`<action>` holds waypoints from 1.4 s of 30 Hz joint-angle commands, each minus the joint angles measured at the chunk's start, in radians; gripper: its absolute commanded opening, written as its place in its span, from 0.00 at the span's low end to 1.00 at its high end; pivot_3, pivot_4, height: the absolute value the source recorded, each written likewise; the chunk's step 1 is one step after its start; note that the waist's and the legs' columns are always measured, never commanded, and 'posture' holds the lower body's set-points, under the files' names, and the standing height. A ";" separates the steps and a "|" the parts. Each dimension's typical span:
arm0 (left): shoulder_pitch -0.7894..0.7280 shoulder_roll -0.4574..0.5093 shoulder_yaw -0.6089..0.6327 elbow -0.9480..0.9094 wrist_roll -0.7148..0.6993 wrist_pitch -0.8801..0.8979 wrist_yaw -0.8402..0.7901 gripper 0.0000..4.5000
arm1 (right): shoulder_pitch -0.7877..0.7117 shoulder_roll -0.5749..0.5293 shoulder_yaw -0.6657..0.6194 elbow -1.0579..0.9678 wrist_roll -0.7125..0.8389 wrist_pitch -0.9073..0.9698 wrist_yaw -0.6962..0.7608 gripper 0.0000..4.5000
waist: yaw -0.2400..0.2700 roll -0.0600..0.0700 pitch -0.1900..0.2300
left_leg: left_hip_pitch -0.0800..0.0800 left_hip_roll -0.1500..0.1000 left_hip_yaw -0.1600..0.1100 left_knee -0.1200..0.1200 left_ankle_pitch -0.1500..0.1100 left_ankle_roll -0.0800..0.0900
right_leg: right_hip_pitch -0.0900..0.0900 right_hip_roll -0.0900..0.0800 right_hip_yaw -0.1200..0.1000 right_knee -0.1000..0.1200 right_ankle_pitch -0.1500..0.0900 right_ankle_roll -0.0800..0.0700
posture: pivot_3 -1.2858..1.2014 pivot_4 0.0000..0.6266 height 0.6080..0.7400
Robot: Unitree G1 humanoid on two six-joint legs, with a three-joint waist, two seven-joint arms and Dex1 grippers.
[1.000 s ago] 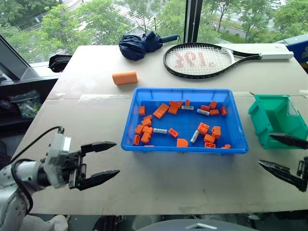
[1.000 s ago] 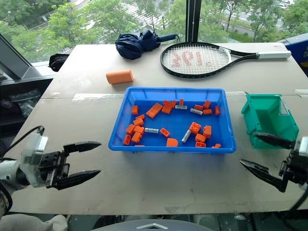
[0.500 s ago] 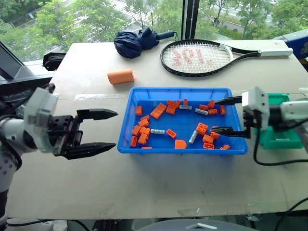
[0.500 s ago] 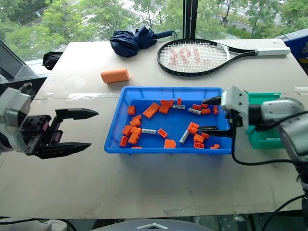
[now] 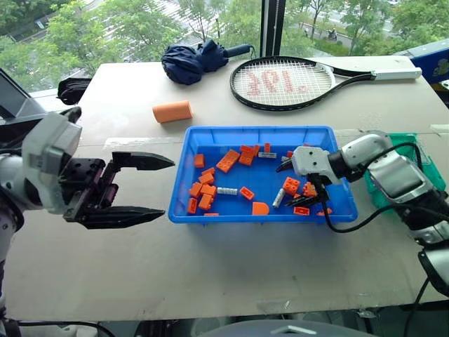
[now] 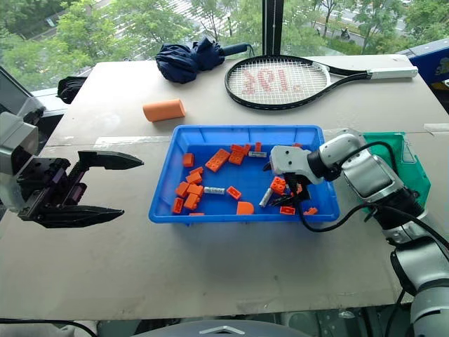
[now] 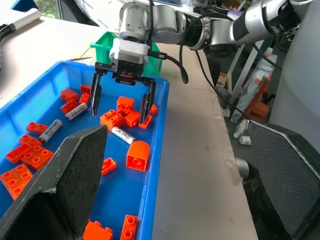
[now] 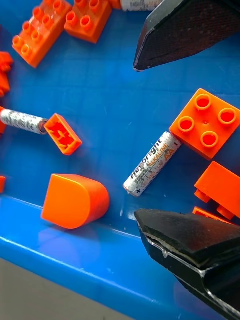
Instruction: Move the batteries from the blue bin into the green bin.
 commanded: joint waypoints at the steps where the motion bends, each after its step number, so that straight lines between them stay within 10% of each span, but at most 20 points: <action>1: -0.011 0.011 0.023 0.023 0.014 -0.018 -0.038 1.00 | -0.039 0.035 0.027 0.022 -0.036 -0.019 0.044 0.99 | 0.000 0.000 0.000 | 0.000 0.000 0.000 0.000 0.000 0.000 | 0.000 0.000 0.000 0.000 0.000 0.000 | 0.52 0.24 1.00; 14: -0.043 0.020 -0.022 0.110 0.137 -0.141 -0.128 1.00 | -0.074 0.127 0.095 0.093 -0.160 -0.037 0.084 0.99 | -0.001 0.000 0.000 | 0.000 0.000 0.000 0.000 0.001 -0.001 | -0.002 0.000 0.000 0.003 0.000 0.000 | 0.52 0.24 1.00; 18: -0.046 0.029 -0.035 0.120 0.131 -0.159 -0.128 1.00 | -0.077 0.135 0.109 0.107 -0.202 -0.052 0.094 0.73 | -0.002 0.000 0.000 | 0.000 0.000 0.000 0.000 0.001 -0.001 | -0.003 0.000 0.001 0.003 0.000 0.000 | 0.52 0.24 1.00; 25: -0.043 0.038 -0.047 0.125 0.124 -0.178 -0.128 1.00 | -0.071 0.124 0.103 0.083 -0.221 -0.041 0.120 0.02 | -0.002 0.000 0.000 | 0.000 0.000 0.000 0.000 0.001 -0.001 | -0.003 0.000 0.001 0.004 0.000 0.000 | 0.52 0.24 1.00; 42: -0.153 -0.013 -0.105 0.137 0.107 -0.164 -0.118 1.00 | -0.092 0.073 -0.141 -0.216 -0.048 0.337 0.030 0.02 | 0.002 0.000 0.000 | -0.001 0.000 0.000 0.000 0.001 -0.002 | -0.004 0.000 0.001 0.004 0.000 0.000 | 0.52 0.24 1.00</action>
